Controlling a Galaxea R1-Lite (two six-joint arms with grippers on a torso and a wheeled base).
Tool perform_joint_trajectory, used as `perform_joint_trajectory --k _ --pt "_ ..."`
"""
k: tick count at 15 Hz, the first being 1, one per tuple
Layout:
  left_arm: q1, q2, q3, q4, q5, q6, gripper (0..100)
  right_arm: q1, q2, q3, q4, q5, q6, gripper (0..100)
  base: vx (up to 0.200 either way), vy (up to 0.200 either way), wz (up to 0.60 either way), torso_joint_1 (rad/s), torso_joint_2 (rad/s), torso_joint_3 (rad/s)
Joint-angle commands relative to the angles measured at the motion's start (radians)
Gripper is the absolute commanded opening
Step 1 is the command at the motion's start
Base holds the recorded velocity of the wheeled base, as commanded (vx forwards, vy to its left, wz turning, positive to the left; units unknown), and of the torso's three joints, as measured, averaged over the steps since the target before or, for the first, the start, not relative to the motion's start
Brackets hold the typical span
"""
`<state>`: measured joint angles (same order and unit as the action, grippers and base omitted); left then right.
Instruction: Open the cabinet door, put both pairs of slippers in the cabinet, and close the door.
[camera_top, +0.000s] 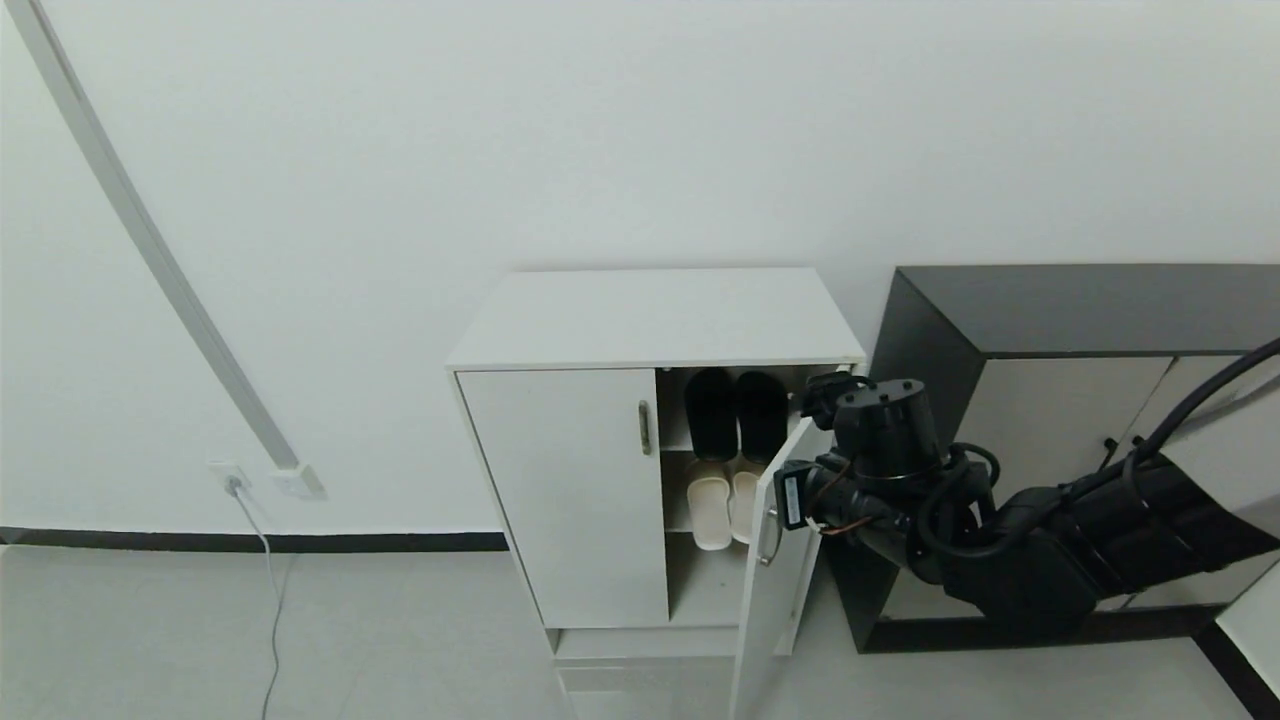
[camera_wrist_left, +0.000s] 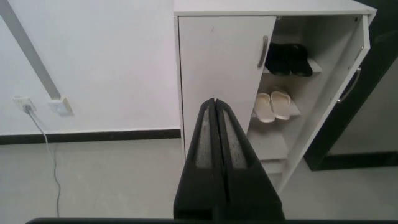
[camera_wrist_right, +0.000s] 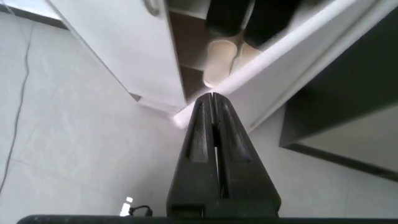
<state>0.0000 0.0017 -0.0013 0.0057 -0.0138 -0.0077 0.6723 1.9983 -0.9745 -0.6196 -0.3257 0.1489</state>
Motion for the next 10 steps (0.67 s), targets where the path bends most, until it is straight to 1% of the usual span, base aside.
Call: perform_joint_trajectory --k 1,3,4,6,8,10 --pt "0.000 0.000 0.000 0.000 0.000 0.000 0 0.001 -0.027 0.034 -0.017 -0.004 -0.019 0 0.000 0.000 0.00 0.000 0.00 0.000" --pt "0.000 0.000 0.000 0.000 0.000 0.000 0 0.000 -0.099 0.102 -0.034 -0.004 -0.045 0 0.000 0.000 0.00 0.000 0.00 0.000" --pt "0.000 0.000 0.000 0.000 0.000 0.000 0 0.000 -0.116 0.122 -0.031 -0.006 -0.045 0 0.000 0.000 0.00 0.000 0.00 0.000" --pt "0.000 0.000 -0.002 0.000 0.000 0.000 0 0.000 -0.125 0.203 -0.037 -0.006 -0.045 0 0.000 0.000 0.00 0.000 0.00 0.000" --pt "0.000 0.000 0.000 0.000 0.000 0.002 0 0.000 -0.124 0.253 -0.051 -0.006 -0.043 0 0.200 0.000 0.00 0.002 0.00 0.005" --pt "0.000 0.000 -0.002 0.000 -0.002 0.000 0 0.000 -0.110 0.277 -0.069 -0.003 -0.043 0 0.200 0.000 0.00 -0.014 0.00 0.007"
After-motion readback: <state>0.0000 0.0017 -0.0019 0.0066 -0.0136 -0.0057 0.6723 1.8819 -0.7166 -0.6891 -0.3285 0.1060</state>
